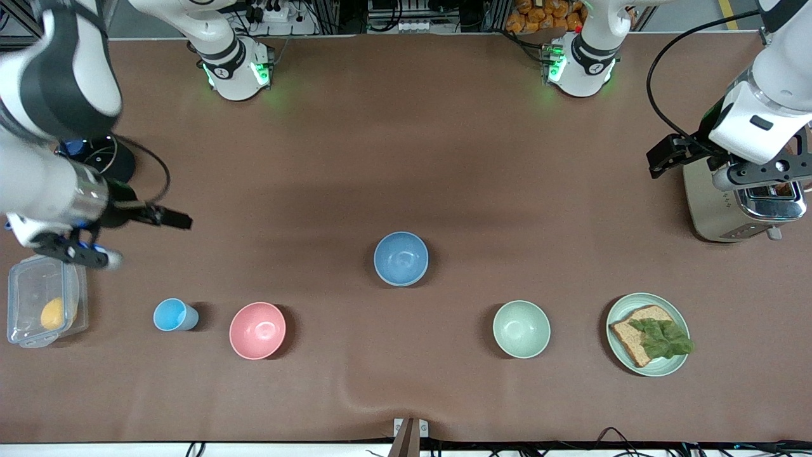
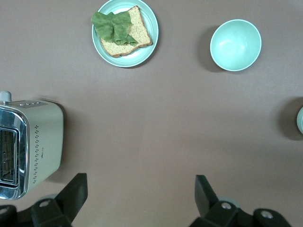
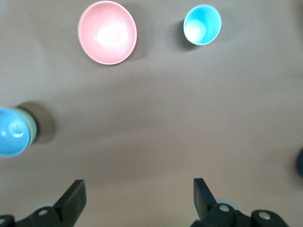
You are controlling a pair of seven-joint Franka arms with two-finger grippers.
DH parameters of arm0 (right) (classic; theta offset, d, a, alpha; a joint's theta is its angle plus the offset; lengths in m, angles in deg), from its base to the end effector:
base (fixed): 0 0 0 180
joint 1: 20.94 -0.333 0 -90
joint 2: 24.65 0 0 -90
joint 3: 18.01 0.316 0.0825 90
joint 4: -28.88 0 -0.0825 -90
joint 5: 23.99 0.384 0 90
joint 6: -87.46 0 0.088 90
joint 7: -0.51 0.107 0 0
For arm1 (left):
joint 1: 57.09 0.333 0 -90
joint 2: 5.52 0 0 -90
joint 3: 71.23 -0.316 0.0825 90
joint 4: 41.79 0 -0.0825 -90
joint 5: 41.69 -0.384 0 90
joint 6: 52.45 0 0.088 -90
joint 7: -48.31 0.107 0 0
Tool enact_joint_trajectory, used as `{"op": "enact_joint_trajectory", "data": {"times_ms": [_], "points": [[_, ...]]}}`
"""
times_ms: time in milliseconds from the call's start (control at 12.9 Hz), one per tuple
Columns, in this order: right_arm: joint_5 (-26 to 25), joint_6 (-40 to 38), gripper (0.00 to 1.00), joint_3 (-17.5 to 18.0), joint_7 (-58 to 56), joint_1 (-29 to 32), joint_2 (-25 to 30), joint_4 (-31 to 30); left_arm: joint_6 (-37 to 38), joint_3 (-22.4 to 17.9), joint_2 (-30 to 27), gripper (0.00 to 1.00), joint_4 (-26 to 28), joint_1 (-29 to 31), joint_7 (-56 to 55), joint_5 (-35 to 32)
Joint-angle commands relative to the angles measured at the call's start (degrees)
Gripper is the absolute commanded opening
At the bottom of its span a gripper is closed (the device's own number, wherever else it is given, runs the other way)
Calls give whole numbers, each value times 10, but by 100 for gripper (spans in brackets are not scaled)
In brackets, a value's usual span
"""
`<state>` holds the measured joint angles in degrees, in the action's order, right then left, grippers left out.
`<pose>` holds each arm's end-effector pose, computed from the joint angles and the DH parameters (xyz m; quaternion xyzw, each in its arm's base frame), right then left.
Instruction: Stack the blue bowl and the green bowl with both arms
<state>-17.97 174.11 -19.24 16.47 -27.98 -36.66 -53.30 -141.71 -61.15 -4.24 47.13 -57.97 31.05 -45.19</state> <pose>0.6042 0.0746 0.5621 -0.9926 0.0885 0.0740 0.0370 0.5512 -0.0989 0.6202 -0.9980 -0.0551 0.0008 0.0297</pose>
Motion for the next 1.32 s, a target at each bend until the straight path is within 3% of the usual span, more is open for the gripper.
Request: {"op": "enact_joint_trajectory", "data": {"times_ms": [0,155,387,1238], "points": [[-24,5,100,6,-91,28,84,-68,3,-5,-15,100,13,3,21,15],[-40,-19,100,2,-159,57,99,-69,7,-7,-16,100,13,16,56,15],[-72,-31,100,0,-163,59,112,-67,25,-4,-19,100,13,40,101,16],[-72,-28,100,-22,-202,65,112,-66,43,-1,-17,100,-8,66,126,49]]}}
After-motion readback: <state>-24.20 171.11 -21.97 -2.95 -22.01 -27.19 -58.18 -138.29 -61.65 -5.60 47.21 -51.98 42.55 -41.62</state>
